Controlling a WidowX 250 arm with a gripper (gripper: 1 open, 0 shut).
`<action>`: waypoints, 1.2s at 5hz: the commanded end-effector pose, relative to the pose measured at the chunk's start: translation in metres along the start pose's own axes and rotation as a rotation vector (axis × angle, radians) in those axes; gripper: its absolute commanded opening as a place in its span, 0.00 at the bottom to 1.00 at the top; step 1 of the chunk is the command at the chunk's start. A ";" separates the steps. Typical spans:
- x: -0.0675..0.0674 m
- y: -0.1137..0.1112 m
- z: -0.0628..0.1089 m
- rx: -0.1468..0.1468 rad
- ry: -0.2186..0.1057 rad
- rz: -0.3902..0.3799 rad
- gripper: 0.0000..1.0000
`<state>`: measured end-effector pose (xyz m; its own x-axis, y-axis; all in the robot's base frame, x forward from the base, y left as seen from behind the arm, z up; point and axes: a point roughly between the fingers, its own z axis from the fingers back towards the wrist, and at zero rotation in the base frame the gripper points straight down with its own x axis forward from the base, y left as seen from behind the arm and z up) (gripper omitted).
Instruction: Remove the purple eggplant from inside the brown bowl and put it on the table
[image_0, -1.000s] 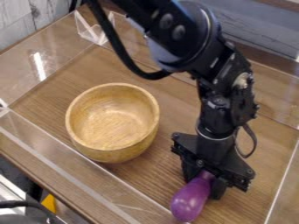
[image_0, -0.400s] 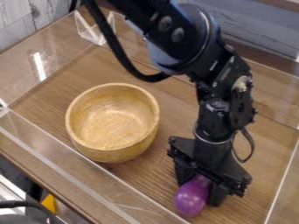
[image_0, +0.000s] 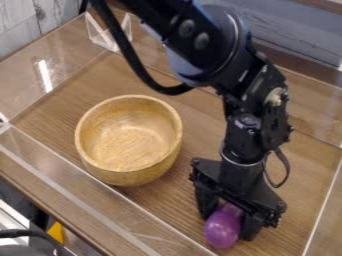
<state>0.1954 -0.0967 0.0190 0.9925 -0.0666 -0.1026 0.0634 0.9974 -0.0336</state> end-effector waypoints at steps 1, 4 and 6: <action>0.005 0.001 0.012 -0.021 -0.046 0.013 1.00; 0.006 0.008 0.015 -0.027 -0.047 0.044 1.00; 0.007 0.011 0.016 -0.033 -0.047 0.063 1.00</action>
<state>0.1989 -0.0853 0.0238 0.9949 -0.0091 -0.1007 0.0046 0.9990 -0.0441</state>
